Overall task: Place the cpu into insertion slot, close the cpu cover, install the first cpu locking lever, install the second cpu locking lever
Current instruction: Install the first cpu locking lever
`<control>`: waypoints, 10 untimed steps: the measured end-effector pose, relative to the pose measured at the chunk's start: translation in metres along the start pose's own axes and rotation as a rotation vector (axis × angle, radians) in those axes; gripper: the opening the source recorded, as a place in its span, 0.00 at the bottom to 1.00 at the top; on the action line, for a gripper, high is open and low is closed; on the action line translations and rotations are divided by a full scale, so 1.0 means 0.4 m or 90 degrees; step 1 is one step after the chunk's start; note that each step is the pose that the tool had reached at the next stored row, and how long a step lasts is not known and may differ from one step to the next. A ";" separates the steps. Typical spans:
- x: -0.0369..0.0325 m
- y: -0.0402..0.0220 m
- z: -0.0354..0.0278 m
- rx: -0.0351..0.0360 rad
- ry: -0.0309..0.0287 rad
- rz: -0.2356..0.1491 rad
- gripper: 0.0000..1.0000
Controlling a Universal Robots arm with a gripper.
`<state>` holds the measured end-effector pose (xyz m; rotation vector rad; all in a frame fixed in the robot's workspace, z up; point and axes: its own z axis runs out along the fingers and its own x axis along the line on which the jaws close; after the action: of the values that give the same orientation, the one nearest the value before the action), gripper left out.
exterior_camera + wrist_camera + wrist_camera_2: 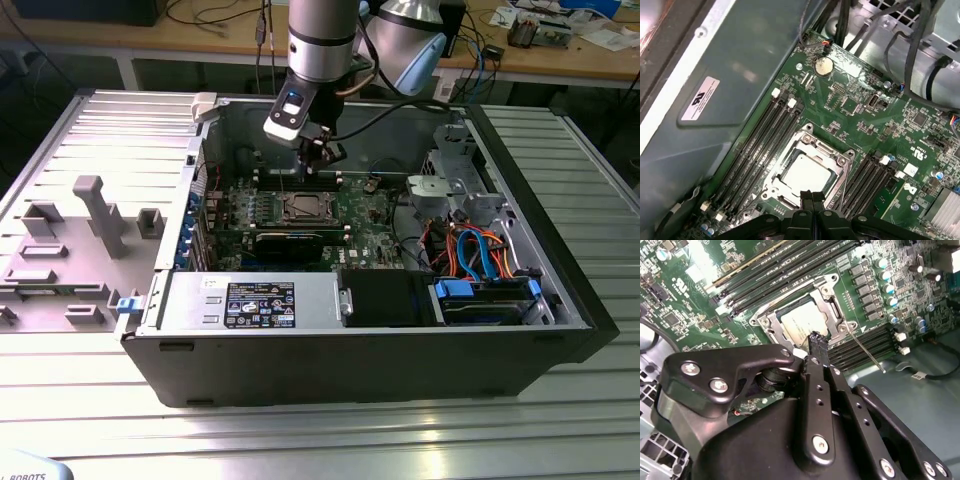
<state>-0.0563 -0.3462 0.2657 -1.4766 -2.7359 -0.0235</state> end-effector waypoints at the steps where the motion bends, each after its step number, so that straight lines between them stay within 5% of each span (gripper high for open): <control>1: 0.000 0.000 0.000 0.0003 0.0000 -0.008 0.11; 10: -0.002 -0.001 0.000 0.0022 -0.0002 -0.058 0.11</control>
<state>-0.0564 -0.3471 0.2658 -1.3492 -2.8002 -0.0209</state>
